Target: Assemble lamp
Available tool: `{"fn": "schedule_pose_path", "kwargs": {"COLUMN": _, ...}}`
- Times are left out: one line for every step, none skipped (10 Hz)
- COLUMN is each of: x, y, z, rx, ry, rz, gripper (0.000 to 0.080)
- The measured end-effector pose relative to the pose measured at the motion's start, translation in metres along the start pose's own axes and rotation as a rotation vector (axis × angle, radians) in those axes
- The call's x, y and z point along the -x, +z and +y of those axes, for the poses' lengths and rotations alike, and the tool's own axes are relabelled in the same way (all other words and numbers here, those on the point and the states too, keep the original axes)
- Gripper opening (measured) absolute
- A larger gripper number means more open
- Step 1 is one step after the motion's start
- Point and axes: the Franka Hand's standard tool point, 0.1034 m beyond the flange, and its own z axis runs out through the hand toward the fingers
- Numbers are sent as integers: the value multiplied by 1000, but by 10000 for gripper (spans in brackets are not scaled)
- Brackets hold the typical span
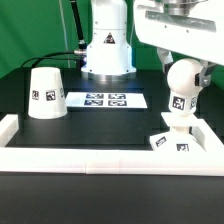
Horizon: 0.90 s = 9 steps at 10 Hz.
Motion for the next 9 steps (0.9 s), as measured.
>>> {"fn": "schedule_pose_path", "kwargs": {"x": 1, "y": 0, "z": 0, "rx": 0, "ry": -28, "rz": 0, "gripper": 586}}
{"fn": "schedule_pose_path", "kwargs": {"x": 1, "y": 1, "z": 0, "rx": 1, "ry": -54, "rz": 0, "gripper": 586}}
{"fn": "schedule_pose_path", "kwargs": {"x": 1, "y": 1, "z": 0, "rx": 1, "ry": -55, "rz": 0, "gripper": 675}}
{"fn": "schedule_pose_path", "kwargs": {"x": 1, "y": 2, "z": 1, "rx": 14, "ry": -170, "rz": 15, "gripper": 695}}
{"fn": "schedule_pose_path", "kwargs": {"x": 3, "y": 5, "z": 3, "rx": 39, "ry": -328, "rz": 33, "gripper": 695}}
{"fn": "schedule_pose_path", "kwargs": {"x": 5, "y": 5, "z": 2, "rx": 44, "ry": -415, "rz": 36, "gripper": 699}}
{"fn": "schedule_pose_path", "kwargs": {"x": 5, "y": 5, "z": 1, "rx": 48, "ry": -551, "rz": 46, "gripper": 699}}
{"fn": "schedule_pose_path", "kwargs": {"x": 5, "y": 5, "z": 1, "rx": 51, "ry": -648, "rz": 45, "gripper": 699}}
{"fn": "schedule_pose_path", "kwargs": {"x": 5, "y": 5, "z": 1, "rx": 52, "ry": -717, "rz": 43, "gripper": 699}}
